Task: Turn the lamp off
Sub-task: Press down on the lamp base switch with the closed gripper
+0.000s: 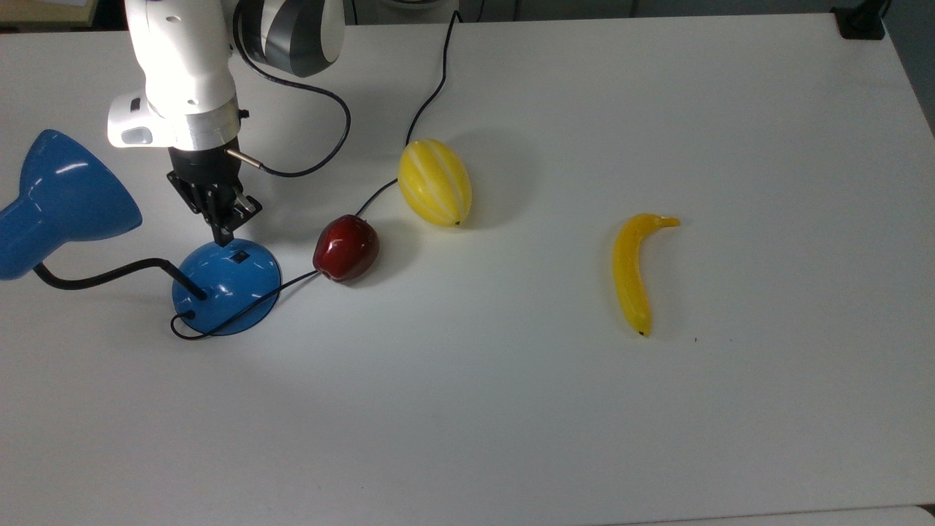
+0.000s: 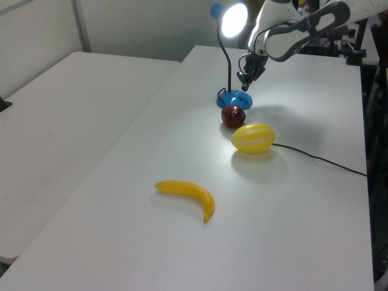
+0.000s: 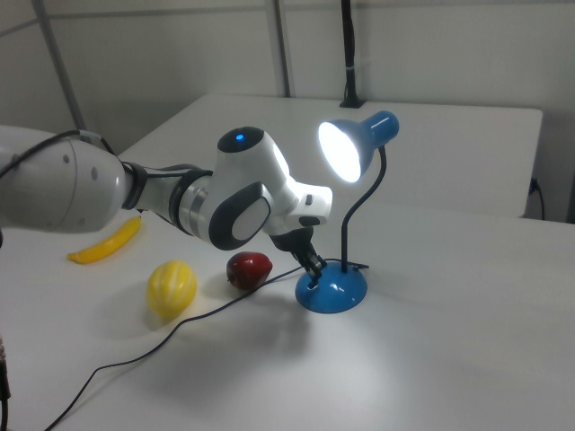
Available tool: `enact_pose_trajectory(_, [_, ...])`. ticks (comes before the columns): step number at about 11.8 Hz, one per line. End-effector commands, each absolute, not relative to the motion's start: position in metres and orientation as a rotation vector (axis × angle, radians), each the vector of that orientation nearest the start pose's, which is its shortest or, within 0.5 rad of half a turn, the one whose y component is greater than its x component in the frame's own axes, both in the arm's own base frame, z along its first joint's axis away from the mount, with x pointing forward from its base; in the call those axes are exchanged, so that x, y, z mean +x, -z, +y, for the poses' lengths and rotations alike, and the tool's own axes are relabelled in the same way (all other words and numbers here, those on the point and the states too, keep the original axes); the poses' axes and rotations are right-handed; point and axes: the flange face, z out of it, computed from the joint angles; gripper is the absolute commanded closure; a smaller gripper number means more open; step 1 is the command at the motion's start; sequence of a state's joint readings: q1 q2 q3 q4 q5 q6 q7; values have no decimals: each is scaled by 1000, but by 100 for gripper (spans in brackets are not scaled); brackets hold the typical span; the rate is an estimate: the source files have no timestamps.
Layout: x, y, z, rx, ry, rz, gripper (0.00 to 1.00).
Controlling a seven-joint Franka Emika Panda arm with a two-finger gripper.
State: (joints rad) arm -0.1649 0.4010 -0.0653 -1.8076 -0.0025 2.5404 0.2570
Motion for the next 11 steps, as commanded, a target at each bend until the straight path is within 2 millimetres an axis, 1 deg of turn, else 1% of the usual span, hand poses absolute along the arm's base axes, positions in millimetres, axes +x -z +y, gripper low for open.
enact_pose_trajectory(1, [667,-354,-142,-3022,564,757,100])
enact_pose_trajectory(4, [667,-349,-140,-3026,552,751,100])
enact_pose_trajectory(5, [666,-342,-138,-3046,533,731,100])
enact_pose_trajectory(6, [667,-332,-129,-3067,507,701,100])
enact_pose_trajectory(7, [667,-324,-126,-3070,488,701,100])
enact_pose_trajectory(8, [666,-323,-126,-3074,481,698,100])
enact_pose_trajectory(9, [660,-312,-124,-3088,444,688,100])
enact_pose_trajectory(10, [656,-306,-123,-3109,422,670,100])
enact_pose_trajectory(11, [655,-304,-121,-3114,415,662,100])
